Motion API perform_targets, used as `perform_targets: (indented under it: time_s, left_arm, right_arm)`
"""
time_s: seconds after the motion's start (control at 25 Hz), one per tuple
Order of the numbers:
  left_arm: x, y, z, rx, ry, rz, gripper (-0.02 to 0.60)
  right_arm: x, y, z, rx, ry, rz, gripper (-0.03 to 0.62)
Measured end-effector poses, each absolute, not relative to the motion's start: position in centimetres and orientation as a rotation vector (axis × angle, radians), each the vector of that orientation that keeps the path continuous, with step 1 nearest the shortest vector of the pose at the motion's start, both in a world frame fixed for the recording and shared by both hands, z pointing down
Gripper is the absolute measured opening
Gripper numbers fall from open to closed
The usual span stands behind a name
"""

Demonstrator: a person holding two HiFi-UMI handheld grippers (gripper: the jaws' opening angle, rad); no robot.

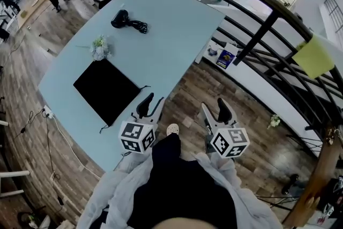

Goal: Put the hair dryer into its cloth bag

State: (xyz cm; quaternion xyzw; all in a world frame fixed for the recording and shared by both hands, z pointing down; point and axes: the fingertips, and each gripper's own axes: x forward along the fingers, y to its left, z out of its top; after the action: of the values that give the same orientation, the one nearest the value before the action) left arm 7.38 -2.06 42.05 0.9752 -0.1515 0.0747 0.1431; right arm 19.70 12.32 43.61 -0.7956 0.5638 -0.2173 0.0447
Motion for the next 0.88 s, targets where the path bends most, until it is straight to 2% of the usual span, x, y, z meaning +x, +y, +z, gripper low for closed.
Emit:
perform_targets:
  time_s: [0.52, 0.88]
  left_arm:
    - [10.0, -9.0, 44.8, 2.726, -0.582, 0.266, 0.173]
    - [6.3, -13.3, 45.8, 2.636, -0.814, 0.267, 0.173]
  right_arm:
    - [24.3, 2.9, 45.3, -2.326, 1.900, -0.743, 0.301]
    - [23.1, -4.6, 46.4, -2.152, 2.133, -0.796, 0.301]
